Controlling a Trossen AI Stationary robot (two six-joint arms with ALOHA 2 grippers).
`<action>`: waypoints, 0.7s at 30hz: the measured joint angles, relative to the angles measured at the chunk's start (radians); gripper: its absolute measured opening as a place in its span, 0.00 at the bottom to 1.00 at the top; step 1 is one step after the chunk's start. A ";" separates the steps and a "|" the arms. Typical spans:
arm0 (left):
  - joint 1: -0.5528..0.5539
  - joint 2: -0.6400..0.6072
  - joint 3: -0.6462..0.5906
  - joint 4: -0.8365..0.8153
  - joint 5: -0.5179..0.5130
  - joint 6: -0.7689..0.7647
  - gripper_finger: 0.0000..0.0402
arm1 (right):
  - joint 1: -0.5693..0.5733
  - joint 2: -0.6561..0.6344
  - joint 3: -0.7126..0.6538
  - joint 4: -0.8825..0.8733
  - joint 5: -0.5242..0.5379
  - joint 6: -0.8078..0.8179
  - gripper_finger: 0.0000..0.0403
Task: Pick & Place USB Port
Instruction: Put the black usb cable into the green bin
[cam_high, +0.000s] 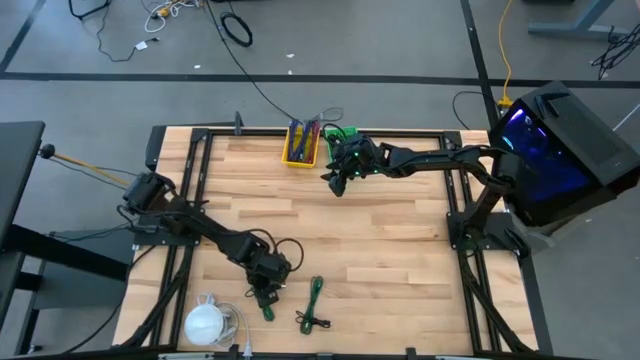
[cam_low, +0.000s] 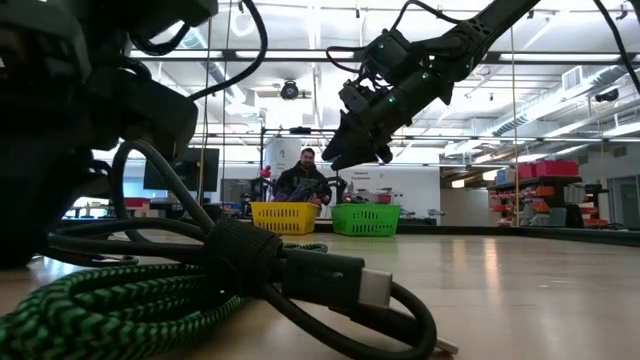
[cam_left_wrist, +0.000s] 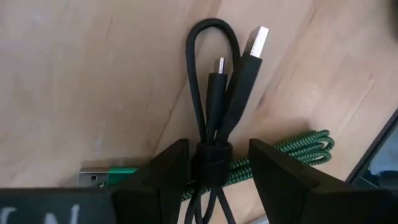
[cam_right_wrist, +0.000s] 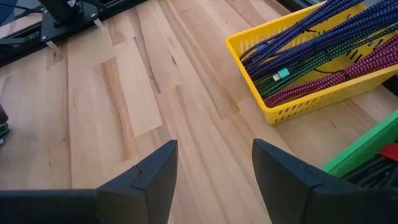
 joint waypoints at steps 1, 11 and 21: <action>0.000 0.005 0.000 -0.002 -0.003 0.004 0.44 | 0.000 0.000 0.000 0.000 0.000 0.000 0.52; 0.005 0.016 0.022 -0.033 -0.018 0.063 0.07 | 0.000 0.000 0.000 0.000 0.000 0.000 0.52; 0.028 0.022 0.153 0.017 -0.132 0.182 0.07 | 0.000 0.000 0.000 0.001 0.000 0.000 0.52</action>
